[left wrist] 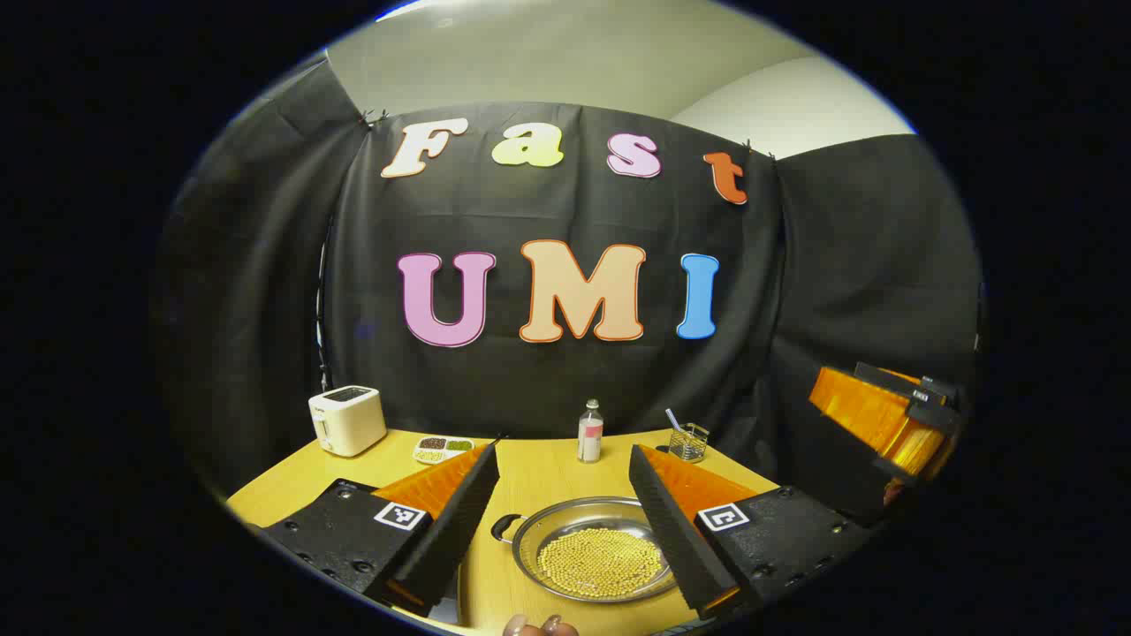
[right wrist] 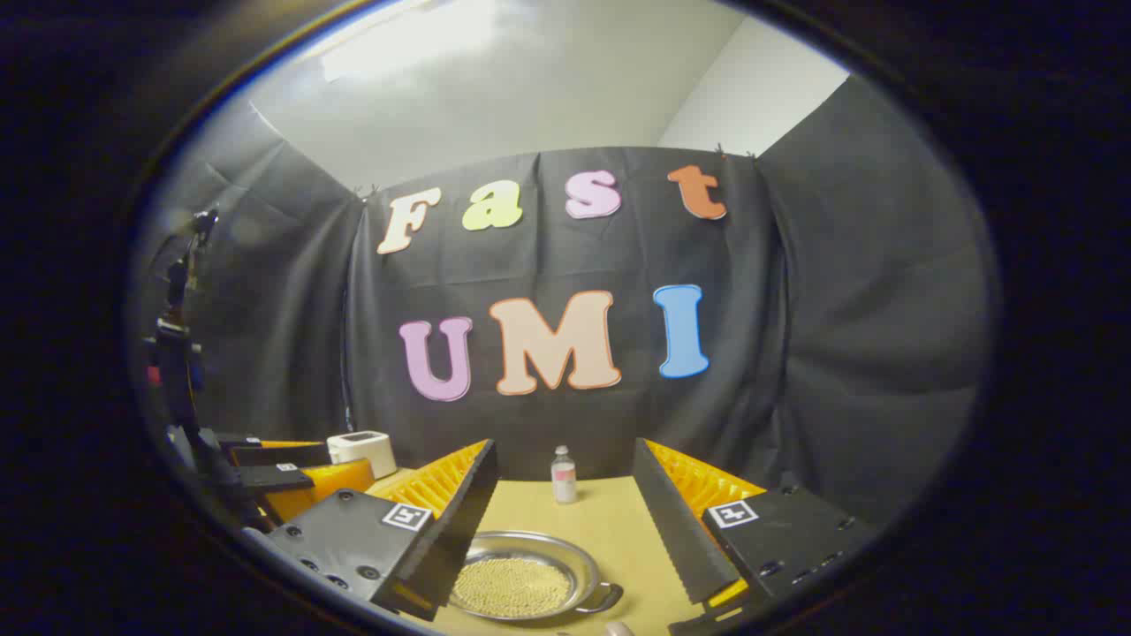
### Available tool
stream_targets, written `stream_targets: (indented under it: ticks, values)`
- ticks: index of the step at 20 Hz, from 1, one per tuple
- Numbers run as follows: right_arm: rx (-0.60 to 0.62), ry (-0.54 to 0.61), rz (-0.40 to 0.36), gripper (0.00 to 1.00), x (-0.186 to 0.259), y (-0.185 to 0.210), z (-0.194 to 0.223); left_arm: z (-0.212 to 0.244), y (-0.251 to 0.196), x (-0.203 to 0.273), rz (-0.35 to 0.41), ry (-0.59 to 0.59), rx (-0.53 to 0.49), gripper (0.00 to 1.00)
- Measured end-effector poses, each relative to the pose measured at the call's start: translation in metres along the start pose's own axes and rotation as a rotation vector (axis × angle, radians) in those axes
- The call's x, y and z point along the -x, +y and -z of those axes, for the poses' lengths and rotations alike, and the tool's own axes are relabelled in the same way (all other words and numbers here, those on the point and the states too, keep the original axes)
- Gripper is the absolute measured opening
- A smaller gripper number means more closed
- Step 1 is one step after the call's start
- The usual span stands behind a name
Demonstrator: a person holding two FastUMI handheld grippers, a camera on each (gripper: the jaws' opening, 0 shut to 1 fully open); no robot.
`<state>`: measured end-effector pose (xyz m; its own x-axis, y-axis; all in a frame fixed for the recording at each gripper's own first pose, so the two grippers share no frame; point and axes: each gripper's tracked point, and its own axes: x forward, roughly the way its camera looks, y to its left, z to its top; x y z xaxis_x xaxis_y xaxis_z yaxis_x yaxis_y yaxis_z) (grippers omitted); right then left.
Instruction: First push the handle of the pot to place it horizontally, then grasp the pot with both hands and set it on the induction cooktop.
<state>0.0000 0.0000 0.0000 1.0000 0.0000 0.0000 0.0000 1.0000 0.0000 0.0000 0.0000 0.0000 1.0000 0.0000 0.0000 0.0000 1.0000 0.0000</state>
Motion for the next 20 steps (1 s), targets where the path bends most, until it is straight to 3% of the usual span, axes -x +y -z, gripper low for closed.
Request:
stream_targets:
  ticks: [3, 4, 5, 9, 10, 11, 20]
  values:
    - [-0.017, 0.063, -0.058, 0.98, 0.001, 0.011, 0.007, -0.009, 0.003, -0.001, -0.008, -0.036, -0.009, 0.96]
    - [-0.032, 0.07, -0.069, 0.94, 0.002, 0.01, 0.005, -0.007, 0.004, -0.001, -0.02, -0.027, -0.007, 0.96]
    - [-0.049, 0.064, -0.066, 0.94, 0.001, 0.005, -0.001, -0.003, 0.005, -0.001, -0.032, -0.015, -0.001, 0.92]
    - [-0.066, -0.007, -0.05, 0.93, 0.0, -0.013, -0.023, -0.002, -0.002, 0.003, -0.048, -0.002, 0.003, 0.96]
    - [-0.068, -0.009, -0.051, 0.97, 0.0, -0.014, -0.023, 0.0, -0.002, 0.004, -0.053, 0.0, 0.0, 0.96]
    - [-0.074, -0.005, -0.053, 0.94, -0.001, -0.015, -0.023, -0.001, -0.006, 0.006, -0.051, 0.002, 0.0, 0.96]
    - [-0.03, 0.01, -0.097, 0.94, -0.001, -0.006, -0.018, -0.003, -0.011, 0.013, -0.068, -0.005, -0.03, 0.96]
